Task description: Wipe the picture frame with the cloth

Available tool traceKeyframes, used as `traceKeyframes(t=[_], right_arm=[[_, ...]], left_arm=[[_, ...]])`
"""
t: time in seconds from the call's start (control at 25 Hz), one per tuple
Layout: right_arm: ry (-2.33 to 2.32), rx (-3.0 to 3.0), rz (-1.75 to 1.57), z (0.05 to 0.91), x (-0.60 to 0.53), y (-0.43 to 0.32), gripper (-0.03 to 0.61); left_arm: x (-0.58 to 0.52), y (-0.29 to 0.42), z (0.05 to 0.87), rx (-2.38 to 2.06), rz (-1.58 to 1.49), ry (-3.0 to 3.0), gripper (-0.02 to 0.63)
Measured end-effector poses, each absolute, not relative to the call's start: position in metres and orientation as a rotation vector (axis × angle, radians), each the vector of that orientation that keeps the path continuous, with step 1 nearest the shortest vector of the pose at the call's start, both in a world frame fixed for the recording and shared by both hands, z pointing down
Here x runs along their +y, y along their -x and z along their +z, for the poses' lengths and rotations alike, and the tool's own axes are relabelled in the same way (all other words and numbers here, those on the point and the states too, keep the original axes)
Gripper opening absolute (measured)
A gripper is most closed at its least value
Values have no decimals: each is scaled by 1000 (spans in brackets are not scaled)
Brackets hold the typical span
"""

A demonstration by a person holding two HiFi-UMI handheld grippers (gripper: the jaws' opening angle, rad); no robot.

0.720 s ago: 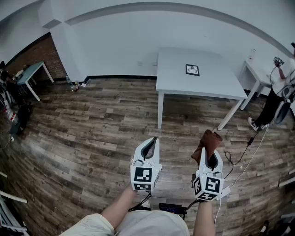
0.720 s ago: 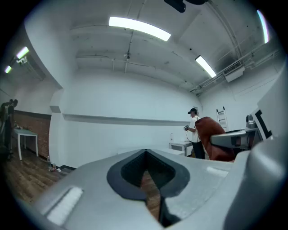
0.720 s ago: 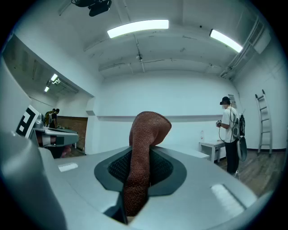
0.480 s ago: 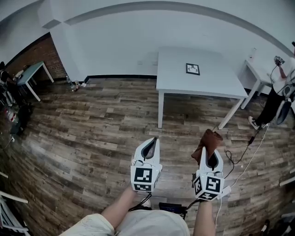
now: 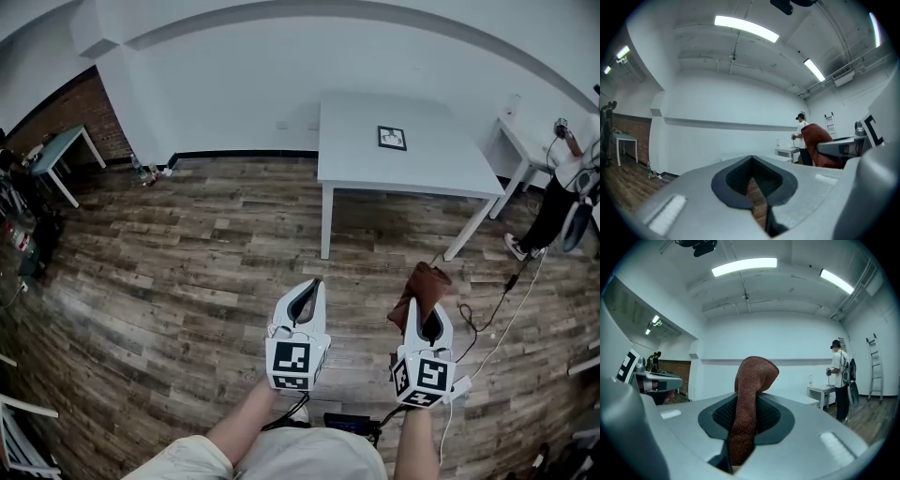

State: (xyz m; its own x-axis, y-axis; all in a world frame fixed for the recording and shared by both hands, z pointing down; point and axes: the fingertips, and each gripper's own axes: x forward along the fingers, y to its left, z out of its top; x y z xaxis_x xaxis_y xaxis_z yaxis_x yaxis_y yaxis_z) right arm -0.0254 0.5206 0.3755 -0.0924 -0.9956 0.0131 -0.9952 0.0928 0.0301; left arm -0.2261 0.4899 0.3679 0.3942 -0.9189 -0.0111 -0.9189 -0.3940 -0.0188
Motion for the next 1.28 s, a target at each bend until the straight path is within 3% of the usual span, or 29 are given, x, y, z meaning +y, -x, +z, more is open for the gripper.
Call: traceKeyframes(t=[0.64, 1.28], right_arm=[[-2145, -2225, 6, 385, 462, 30, 104], [-2036, -2294, 82, 398, 256, -85, 104]], left_arm=[[419, 232, 369, 1687, 38, 2638, 0], [226, 105, 362, 1761, 73, 2563, 0]])
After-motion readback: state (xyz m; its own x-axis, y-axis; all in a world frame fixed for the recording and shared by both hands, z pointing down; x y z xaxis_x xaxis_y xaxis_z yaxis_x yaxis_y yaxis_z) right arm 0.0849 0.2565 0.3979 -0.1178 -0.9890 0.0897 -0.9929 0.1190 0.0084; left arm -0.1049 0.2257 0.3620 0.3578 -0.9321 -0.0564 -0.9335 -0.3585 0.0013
